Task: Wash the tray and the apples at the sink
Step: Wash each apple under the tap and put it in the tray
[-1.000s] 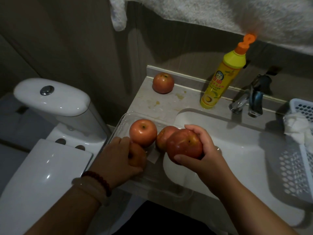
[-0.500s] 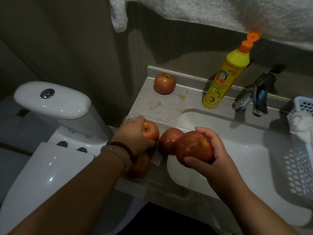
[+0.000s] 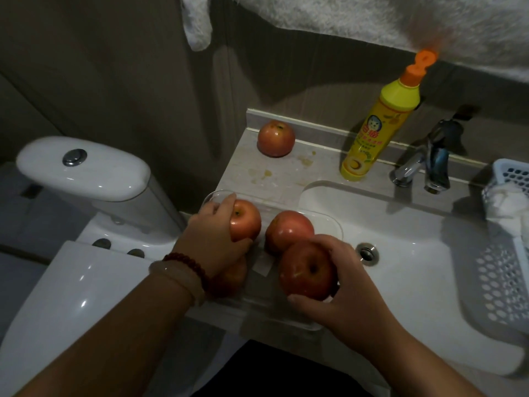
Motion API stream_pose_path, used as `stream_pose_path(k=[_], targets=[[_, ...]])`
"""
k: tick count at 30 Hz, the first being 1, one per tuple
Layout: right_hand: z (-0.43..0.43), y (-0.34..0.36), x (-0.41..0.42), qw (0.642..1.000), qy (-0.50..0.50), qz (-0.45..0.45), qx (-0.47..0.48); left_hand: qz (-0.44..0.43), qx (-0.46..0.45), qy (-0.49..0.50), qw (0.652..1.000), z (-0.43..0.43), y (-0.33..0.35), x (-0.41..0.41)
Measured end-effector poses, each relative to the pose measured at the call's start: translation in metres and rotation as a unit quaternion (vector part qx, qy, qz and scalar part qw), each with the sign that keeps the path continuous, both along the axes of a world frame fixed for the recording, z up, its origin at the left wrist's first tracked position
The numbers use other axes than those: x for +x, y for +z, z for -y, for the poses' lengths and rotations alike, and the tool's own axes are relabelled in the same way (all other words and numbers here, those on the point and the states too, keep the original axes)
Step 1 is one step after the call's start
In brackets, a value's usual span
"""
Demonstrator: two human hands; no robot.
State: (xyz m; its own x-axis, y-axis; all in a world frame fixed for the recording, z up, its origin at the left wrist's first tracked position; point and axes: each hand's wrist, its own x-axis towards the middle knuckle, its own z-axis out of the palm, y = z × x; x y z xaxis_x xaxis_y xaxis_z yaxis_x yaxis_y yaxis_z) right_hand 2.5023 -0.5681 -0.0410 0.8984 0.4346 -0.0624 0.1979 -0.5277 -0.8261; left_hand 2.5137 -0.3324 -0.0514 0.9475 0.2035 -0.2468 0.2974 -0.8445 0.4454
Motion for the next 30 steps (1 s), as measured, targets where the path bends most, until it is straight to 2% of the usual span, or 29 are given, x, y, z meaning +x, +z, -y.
stream_pose_path(k=[9, 19, 22, 25, 27, 30], targets=[[-0.024, -0.021, -0.012, 0.994, 0.059, 0.028, -0.089, 0.079, -0.069, 0.019, 0.994, 0.002, -0.008, -0.019], [-0.032, -0.025, -0.011, 0.992, 0.054, 0.003, -0.114, 0.064, -0.13, -0.006, 0.989, -0.006, -0.005, -0.024], [-0.029, -0.02, -0.006, 0.994, 0.041, 0.034, -0.091, 0.055, -0.122, -0.008, 0.991, -0.007, -0.004, -0.02], [-0.02, -0.014, 0.012, 0.991, -0.009, 0.111, -0.071, 0.055, -0.122, -0.008, 0.991, -0.006, -0.004, -0.019], [-0.017, -0.009, 0.028, 0.987, -0.033, 0.132, -0.091, 0.057, -0.12, -0.009, 0.991, -0.005, -0.004, -0.02], [-0.019, -0.005, 0.049, 0.982, 0.005, 0.089, -0.167, 0.057, -0.117, -0.007, 0.991, -0.003, -0.003, -0.021]])
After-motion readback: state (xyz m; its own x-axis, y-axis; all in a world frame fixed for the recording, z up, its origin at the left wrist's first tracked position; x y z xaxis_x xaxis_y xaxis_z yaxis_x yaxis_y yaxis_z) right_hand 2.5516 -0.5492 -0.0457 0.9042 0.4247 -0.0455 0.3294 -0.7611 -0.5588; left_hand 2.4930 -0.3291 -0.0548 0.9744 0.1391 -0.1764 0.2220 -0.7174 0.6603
